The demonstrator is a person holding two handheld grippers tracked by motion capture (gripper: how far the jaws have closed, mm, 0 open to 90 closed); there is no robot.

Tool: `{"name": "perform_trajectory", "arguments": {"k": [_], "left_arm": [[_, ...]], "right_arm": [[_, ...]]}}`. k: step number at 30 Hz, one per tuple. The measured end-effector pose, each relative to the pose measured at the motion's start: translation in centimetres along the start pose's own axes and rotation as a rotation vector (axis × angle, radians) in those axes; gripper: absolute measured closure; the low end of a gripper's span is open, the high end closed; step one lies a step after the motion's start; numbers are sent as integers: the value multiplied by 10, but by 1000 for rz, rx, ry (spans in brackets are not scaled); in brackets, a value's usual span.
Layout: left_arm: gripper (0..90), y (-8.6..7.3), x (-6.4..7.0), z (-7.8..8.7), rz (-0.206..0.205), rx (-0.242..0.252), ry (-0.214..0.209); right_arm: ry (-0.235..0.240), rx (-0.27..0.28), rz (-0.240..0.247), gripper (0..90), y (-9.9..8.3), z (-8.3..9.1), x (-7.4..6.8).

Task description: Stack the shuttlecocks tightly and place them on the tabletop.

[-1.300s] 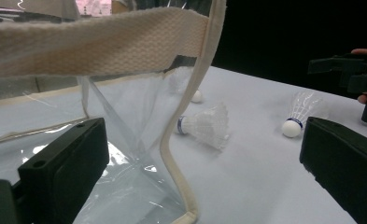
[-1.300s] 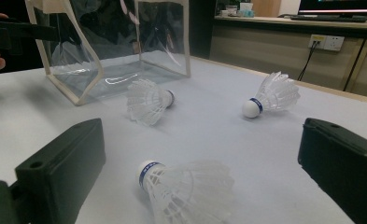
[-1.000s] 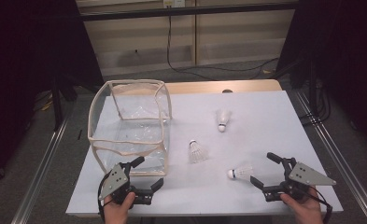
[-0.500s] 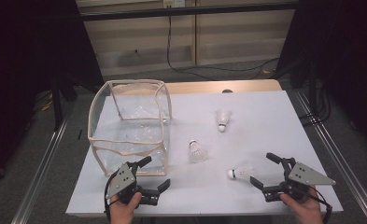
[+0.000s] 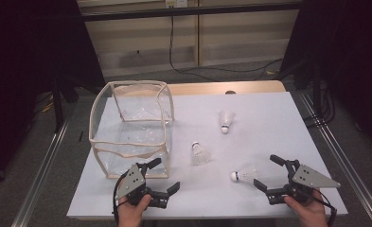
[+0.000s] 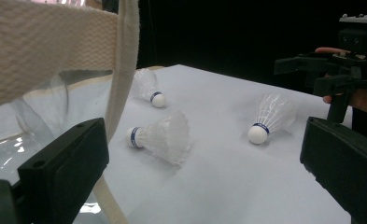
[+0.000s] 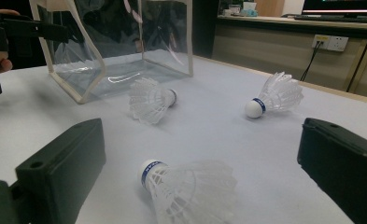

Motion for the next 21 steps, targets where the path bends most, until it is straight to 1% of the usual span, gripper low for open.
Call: {"name": "perform_trajectory", "arguments": {"k": [3,4,7,12,17,21], "left_arm": [[13,0,1,-1,-7,-3,-2],[14,0,2,-2,-1,-2,-8],[13,1,3,-3,-1,1,-11],[13,-1,7,-7,-3,-10,-23],[13,0,11,-10,2,-11,-31],[12,-1,13,-13,-6,-19,-39]], "right_arm": [[0,1,-3,5,0,0,0],[0,-1,0,5,0,0,0],[1,0,-1,5,0,0,0],[3,1,-2,5,0,0,0],[1,0,-5,5,0,1,0],[1,1,-6,5,0,1,0]]}}
Point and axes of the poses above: each handheld gripper's, and its own axes: z roughly backward along the jaws, y roughly out of its top, x roughly to its right, the point moved 10 cm from there along -z, roughly forward along the jaws, and after that the axes turned 5 degrees about z, right-handed, at the moved point
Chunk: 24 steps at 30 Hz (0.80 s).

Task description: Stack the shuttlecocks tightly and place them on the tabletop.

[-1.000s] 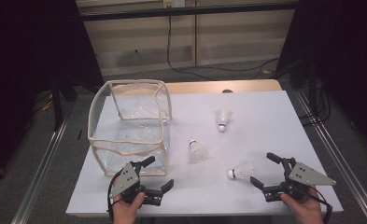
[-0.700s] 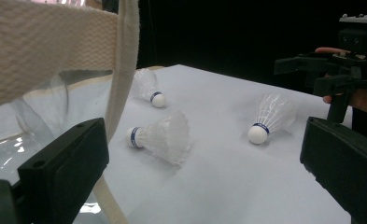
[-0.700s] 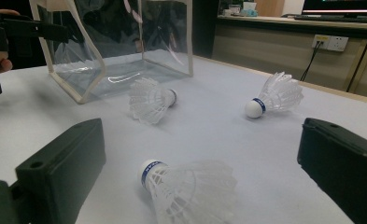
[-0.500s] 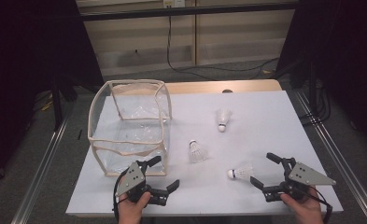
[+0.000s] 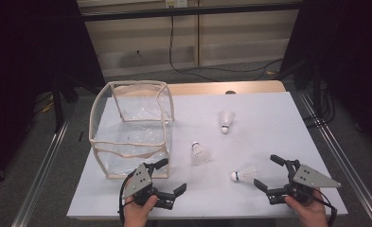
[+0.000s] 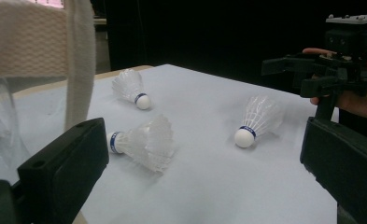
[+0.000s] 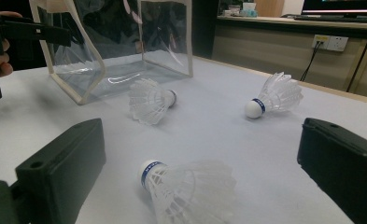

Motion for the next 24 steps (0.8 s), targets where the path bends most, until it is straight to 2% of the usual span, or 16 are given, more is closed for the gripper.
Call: {"name": "perform_trajectory", "arguments": {"k": [2,8,12,24], "left_arm": [[12,0,1,-2,9,3,-2],[12,-1,5,-6,-5,-9,-7],[12,-1,7,-9,0,-13,-13],[12,0,13,-20,-10,-37,0]], "right_arm": [[2,1,3,5,0,0,0],[3,1,3,5,0,0,-1],[2,1,4,5,0,-1,0],[2,1,1,5,0,0,0]]}}
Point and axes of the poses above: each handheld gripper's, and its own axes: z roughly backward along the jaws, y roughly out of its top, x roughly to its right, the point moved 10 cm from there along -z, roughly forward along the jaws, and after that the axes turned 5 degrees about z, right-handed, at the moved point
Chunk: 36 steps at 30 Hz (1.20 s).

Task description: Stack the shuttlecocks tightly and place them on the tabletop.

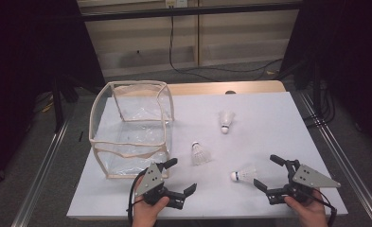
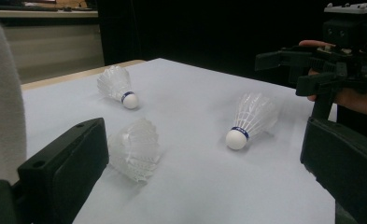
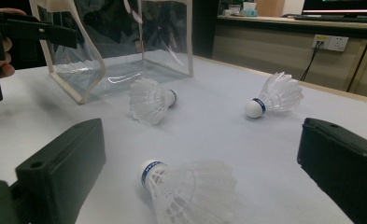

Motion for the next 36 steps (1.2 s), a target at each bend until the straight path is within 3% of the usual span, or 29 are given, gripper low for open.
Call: {"name": "perform_trajectory", "arguments": {"k": [16,36], "left_arm": [[12,1,11,-23,-2,-25,1],[13,0,13,-52,9,-66,30]], "right_arm": [[-1,-2,4,5,0,0,0],[-2,1,10,5,1,1,0]]}}
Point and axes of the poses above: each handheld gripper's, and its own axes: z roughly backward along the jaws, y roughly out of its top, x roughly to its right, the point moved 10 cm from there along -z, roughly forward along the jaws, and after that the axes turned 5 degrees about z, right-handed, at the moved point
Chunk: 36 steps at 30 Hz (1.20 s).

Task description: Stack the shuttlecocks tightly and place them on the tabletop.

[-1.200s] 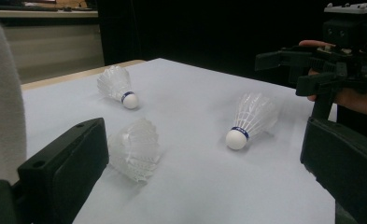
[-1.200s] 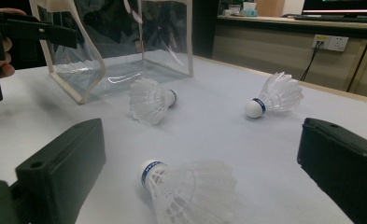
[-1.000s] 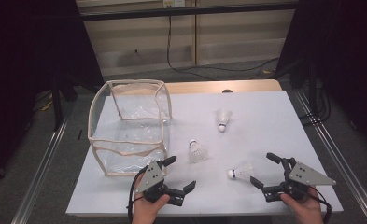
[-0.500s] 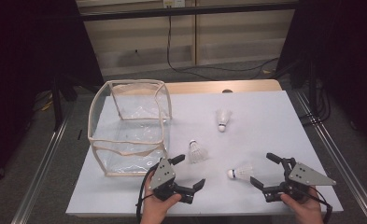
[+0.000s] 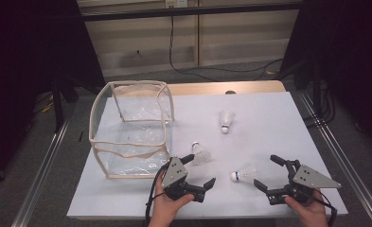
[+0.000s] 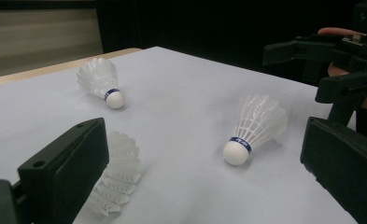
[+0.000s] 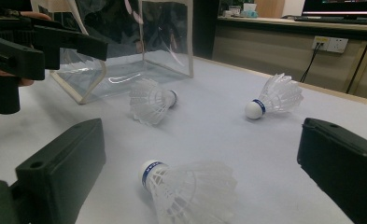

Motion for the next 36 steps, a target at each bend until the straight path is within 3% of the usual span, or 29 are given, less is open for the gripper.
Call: {"name": "perform_trajectory", "arguments": {"k": [11,18,26,36], "left_arm": [[16,-2,-8,-11,30,-30,53],[20,-3,-14,-16,26,-69,116],[66,-5,-20,-23,66,-101,142],[119,-8,-36,-27,103,-143,213]], "right_arm": [[1,1,-1,6,0,0,0],[2,0,-1,6,0,0,0],[-1,2,-1,6,0,1,1],[2,1,-1,6,0,1,0]]}}
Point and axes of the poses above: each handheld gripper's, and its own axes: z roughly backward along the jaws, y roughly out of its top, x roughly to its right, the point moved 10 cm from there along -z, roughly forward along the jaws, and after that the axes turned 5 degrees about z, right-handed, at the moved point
